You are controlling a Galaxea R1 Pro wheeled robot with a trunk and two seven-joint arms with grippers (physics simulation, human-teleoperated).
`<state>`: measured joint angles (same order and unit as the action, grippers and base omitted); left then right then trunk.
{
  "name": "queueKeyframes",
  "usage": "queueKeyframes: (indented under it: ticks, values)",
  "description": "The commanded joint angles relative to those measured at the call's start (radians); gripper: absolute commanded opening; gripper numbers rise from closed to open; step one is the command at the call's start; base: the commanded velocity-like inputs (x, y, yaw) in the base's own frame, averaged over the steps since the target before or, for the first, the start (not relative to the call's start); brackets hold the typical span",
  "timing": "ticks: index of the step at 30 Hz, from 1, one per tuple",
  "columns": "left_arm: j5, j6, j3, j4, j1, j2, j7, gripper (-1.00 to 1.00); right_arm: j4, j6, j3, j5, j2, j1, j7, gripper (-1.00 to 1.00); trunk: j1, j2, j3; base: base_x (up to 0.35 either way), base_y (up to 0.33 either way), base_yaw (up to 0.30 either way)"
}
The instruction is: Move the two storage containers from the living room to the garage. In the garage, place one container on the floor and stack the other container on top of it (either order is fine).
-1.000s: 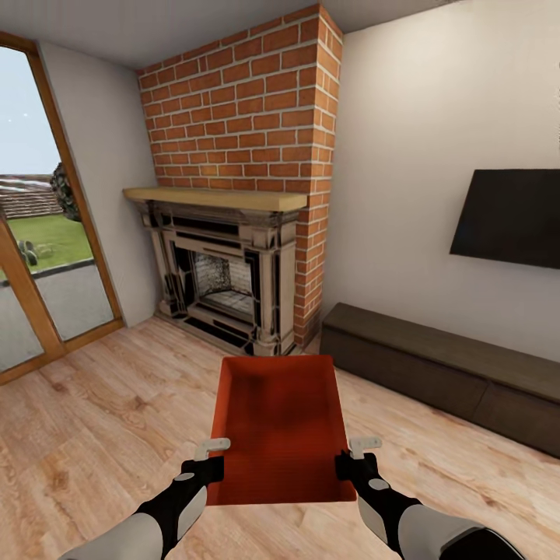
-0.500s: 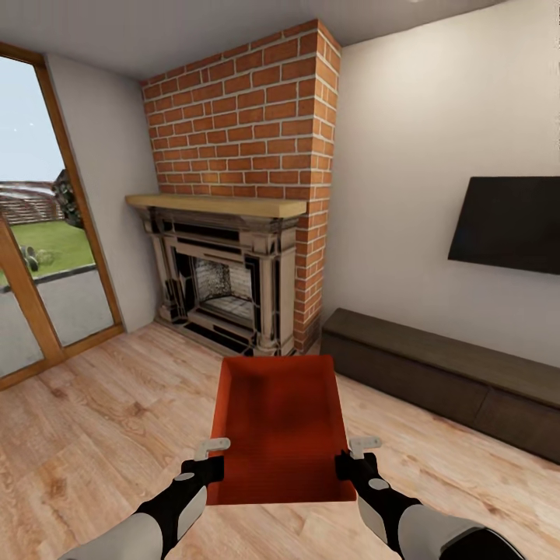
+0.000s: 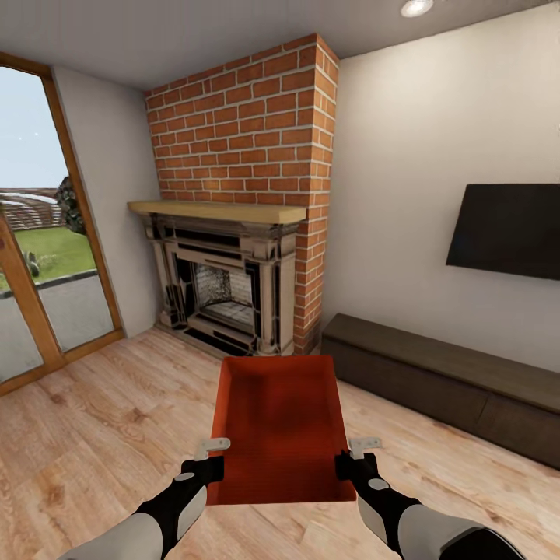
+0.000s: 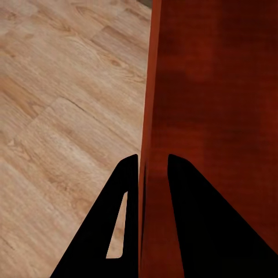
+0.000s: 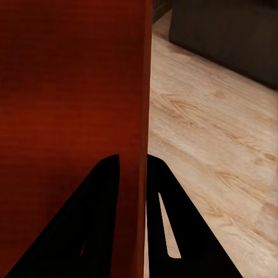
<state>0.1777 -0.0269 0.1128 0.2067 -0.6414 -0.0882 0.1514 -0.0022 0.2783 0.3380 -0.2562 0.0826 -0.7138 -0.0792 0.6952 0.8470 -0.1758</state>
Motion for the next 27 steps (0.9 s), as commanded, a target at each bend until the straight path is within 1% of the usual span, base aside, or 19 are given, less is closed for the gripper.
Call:
queueKeyframes:
  ticks: [1, 27]
  values:
    - [-0.01, -0.004, -0.011, 0.003, -0.001, 0.002, 0.022, -1.0, 0.022, 0.006, -0.02, -0.031, -0.001, -0.001, -0.007, -1.0, 0.0, 0.001, 0.0, 0.0, 0.0, 0.0]
    - [-0.01, -0.004, -0.01, 0.003, -0.001, 0.0, 0.022, -1.0, 0.022, 0.006, -0.02, -0.031, -0.001, -0.001, -0.007, -1.0, 0.0, 0.001, 0.042, 0.0, 0.0, 0.0]
